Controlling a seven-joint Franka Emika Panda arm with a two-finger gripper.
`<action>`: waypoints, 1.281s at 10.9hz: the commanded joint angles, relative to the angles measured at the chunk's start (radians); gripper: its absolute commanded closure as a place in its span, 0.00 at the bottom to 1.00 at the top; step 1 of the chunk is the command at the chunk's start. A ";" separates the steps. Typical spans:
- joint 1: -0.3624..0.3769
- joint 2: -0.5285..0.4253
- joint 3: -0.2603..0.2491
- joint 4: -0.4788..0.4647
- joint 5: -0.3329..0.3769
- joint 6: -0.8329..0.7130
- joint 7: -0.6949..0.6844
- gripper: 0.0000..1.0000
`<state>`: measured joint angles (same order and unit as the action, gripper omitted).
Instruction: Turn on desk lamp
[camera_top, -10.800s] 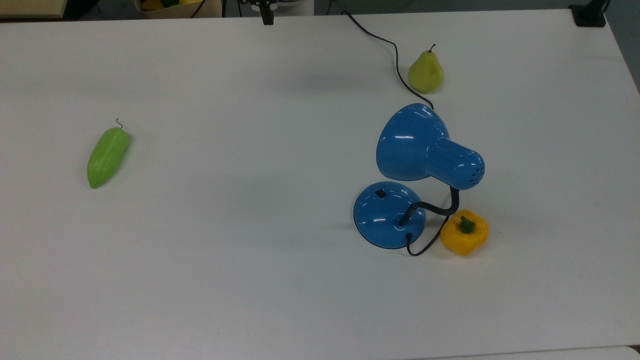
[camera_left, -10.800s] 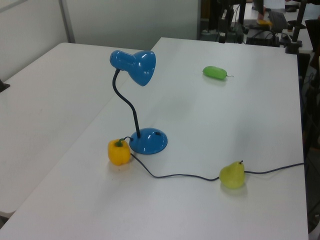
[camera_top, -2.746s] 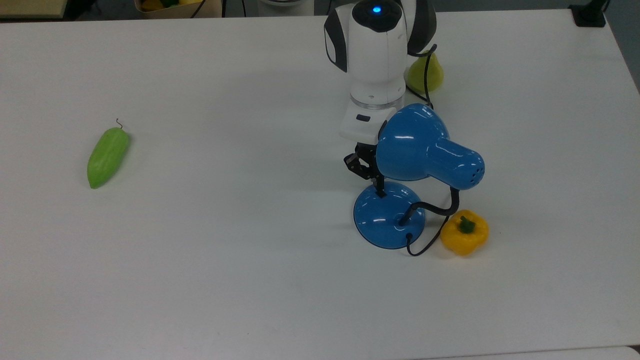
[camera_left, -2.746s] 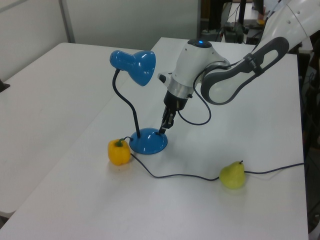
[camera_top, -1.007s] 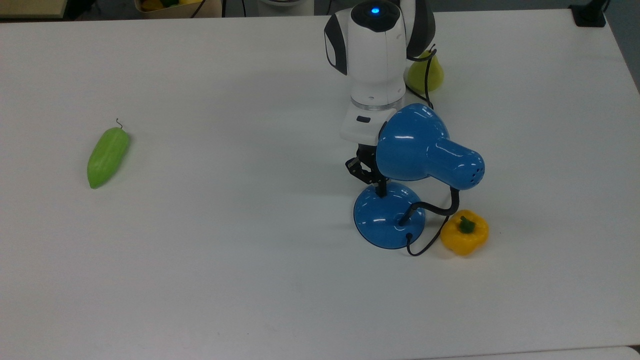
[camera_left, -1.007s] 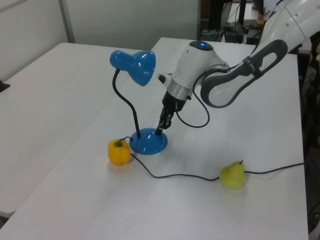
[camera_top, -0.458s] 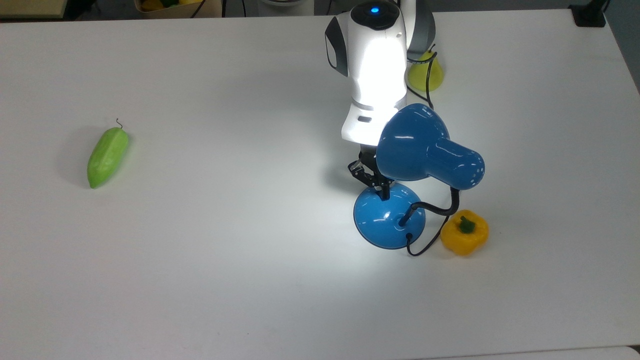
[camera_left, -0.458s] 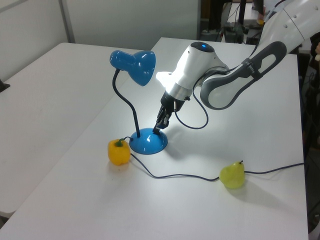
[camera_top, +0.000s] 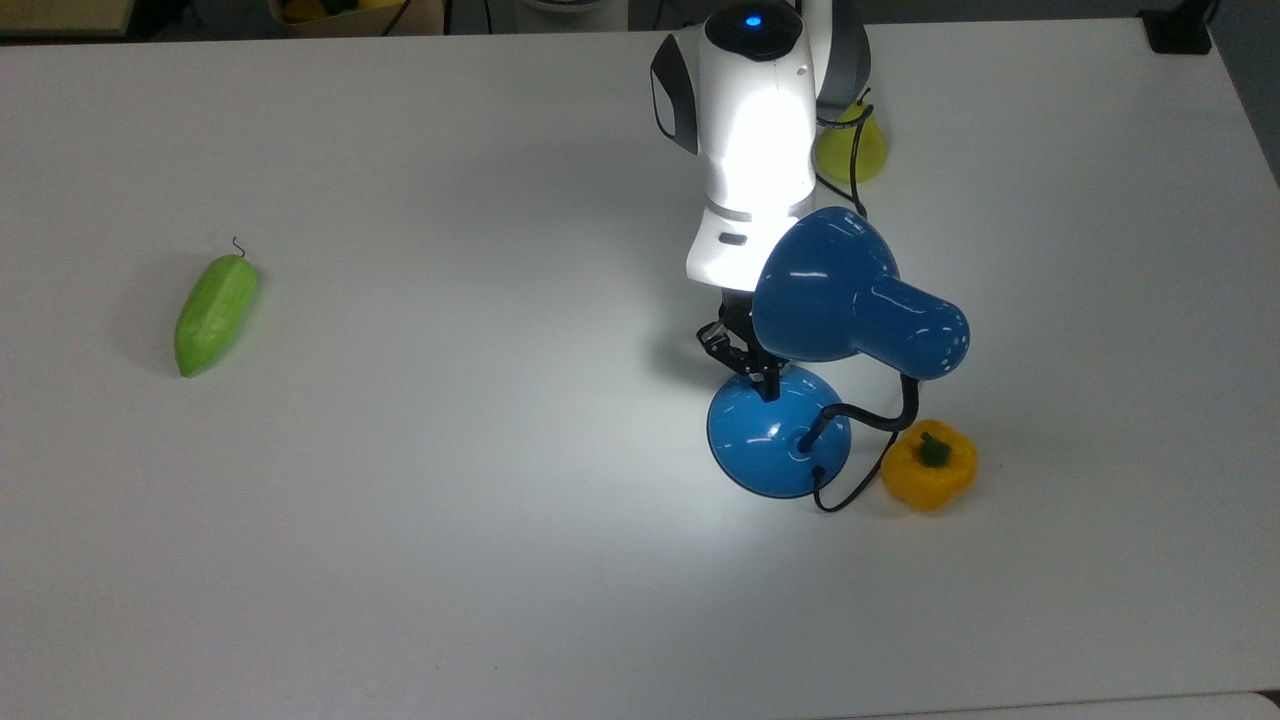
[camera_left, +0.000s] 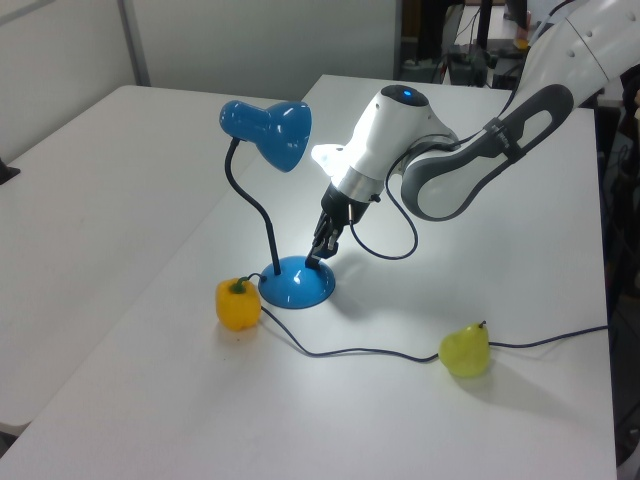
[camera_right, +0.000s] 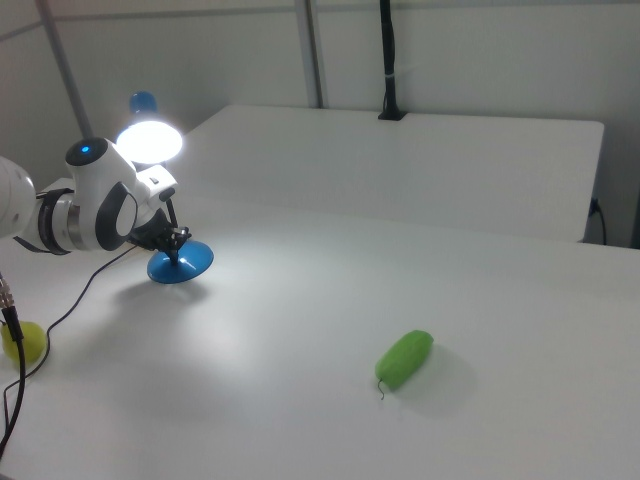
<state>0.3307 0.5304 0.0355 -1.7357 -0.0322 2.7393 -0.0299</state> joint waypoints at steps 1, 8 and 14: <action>-0.012 -0.074 0.011 -0.042 -0.012 -0.044 0.022 1.00; 0.002 -0.240 0.012 -0.042 0.000 -0.685 0.024 0.00; -0.064 -0.481 0.012 -0.031 0.097 -1.019 0.027 0.00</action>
<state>0.3068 0.1715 0.0411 -1.7337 0.0331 1.8254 -0.0152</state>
